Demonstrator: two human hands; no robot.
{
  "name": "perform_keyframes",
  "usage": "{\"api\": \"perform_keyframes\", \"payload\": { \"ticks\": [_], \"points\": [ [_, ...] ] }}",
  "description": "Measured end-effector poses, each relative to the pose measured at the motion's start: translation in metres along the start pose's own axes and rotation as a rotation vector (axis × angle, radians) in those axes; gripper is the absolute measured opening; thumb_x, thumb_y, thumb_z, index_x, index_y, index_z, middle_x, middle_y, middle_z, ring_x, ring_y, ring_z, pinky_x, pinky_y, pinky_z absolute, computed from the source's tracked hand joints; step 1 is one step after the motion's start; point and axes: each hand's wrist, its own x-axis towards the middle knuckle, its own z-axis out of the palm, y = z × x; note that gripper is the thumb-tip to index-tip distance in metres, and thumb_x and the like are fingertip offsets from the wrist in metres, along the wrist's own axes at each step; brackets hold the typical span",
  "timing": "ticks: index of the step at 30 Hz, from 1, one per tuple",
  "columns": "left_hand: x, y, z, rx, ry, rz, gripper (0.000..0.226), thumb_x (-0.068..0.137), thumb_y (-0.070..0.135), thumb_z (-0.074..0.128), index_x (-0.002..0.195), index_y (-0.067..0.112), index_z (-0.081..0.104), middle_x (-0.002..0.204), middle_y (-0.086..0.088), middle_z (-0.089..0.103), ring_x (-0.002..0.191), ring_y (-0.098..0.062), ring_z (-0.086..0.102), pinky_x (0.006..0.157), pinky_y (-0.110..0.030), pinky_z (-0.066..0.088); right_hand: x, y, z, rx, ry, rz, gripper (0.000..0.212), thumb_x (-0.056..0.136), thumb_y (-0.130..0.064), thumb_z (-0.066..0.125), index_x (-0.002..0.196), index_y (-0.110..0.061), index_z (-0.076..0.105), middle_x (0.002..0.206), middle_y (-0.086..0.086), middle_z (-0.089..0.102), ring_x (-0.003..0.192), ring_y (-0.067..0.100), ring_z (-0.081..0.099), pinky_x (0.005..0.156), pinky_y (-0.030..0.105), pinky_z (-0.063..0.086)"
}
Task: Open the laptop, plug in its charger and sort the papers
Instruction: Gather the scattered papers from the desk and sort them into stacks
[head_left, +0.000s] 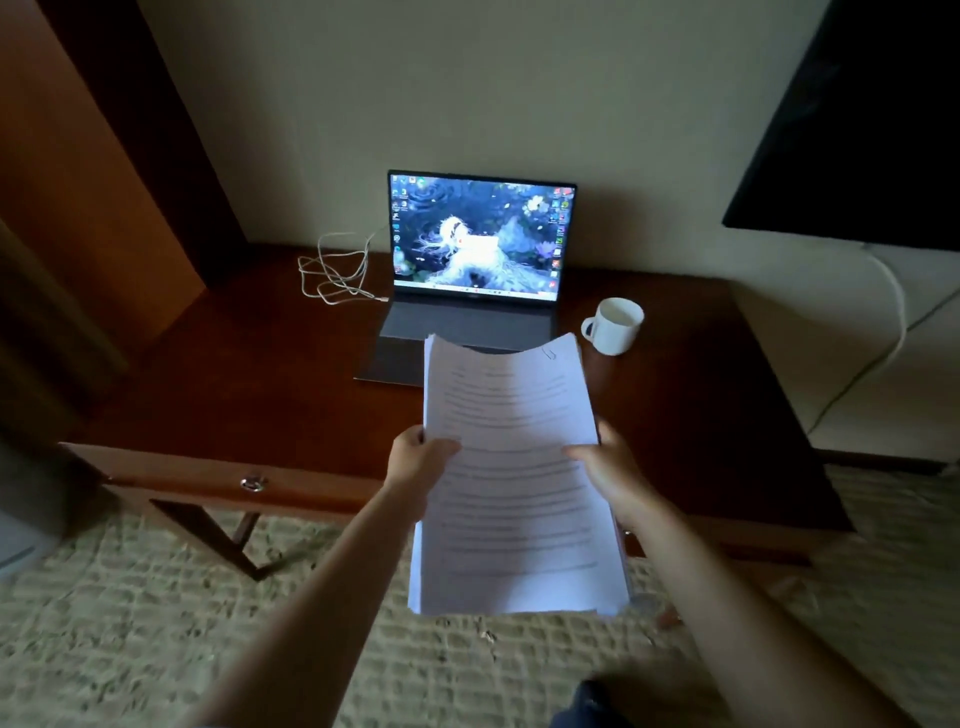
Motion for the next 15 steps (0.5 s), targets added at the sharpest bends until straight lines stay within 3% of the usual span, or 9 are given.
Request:
{"api": "perform_keyframes", "payload": {
  "ticks": [3,7,15],
  "points": [
    [-0.012,-0.001,0.042,0.030,-0.016,0.024,0.012,0.084,0.001,0.061,0.096,0.002,0.061,0.087,-0.014,0.065,0.070,-0.024,0.064,0.055,-0.031,0.051,-0.002,0.010,-0.041,0.032,0.042,0.010,0.033,0.077,0.007,0.054,0.097,-0.019,0.063,0.097,0.004,0.070,0.088,0.023,0.066,0.079,0.037,0.053],
    [-0.026,0.003,0.108,0.038,-0.026,0.045,0.013,0.084,-0.001,0.059,0.097,0.002,0.060,0.082,-0.010,0.064,0.067,-0.022,0.062,0.051,-0.029,0.049,0.008,0.020,-0.104,0.056,0.058,0.003,0.033,0.079,0.005,0.055,0.104,-0.016,0.062,0.096,0.005,0.069,0.086,0.022,0.066,0.075,0.034,0.052],
    [-0.042,-0.001,0.258,0.043,-0.010,0.017,0.016,0.083,-0.001,0.059,0.098,0.001,0.062,0.084,-0.014,0.065,0.072,-0.028,0.063,0.065,-0.036,0.053,0.046,0.046,-0.251,0.094,0.022,0.021,0.033,0.082,0.004,0.053,0.106,-0.018,0.059,0.094,0.003,0.067,0.081,0.016,0.063,0.063,0.026,0.048]
  ]
}}
